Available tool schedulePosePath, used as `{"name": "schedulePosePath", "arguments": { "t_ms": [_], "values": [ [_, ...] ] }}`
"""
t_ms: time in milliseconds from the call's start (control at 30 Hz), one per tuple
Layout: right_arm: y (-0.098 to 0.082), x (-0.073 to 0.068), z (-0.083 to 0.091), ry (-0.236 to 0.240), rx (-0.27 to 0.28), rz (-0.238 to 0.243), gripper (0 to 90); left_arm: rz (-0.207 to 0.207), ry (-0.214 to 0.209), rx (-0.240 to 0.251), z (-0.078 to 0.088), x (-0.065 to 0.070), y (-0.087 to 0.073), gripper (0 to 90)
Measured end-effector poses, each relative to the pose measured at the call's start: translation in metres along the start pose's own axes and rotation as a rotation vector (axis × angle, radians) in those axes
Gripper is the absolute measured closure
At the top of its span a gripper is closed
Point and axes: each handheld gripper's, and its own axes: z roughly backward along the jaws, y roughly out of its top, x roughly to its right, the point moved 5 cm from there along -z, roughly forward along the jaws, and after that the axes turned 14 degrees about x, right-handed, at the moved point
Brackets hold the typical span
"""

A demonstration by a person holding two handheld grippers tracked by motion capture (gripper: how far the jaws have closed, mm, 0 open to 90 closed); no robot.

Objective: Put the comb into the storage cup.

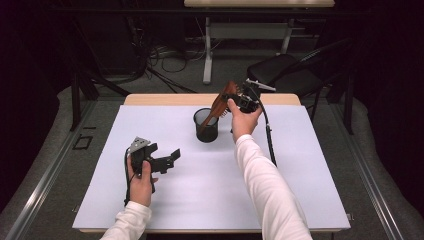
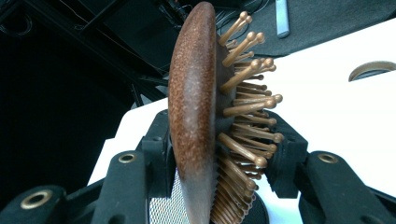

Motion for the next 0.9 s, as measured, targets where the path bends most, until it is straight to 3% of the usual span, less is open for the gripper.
{"name": "schedulePosePath", "arguments": {
  "t_ms": [367,900],
  "values": [
    [0.0001,0.0024,0.0000,0.004,-0.007,-0.019,50.8,-0.003,0.001,0.000,-0.0003,0.0001,-0.0003,0.4],
    [-0.0013,0.0075,0.0018,0.037,-0.016,0.002,48.6,-0.008,-0.002,-0.009,-0.0011,0.0010,-0.0016,0.3]
  ]
}}
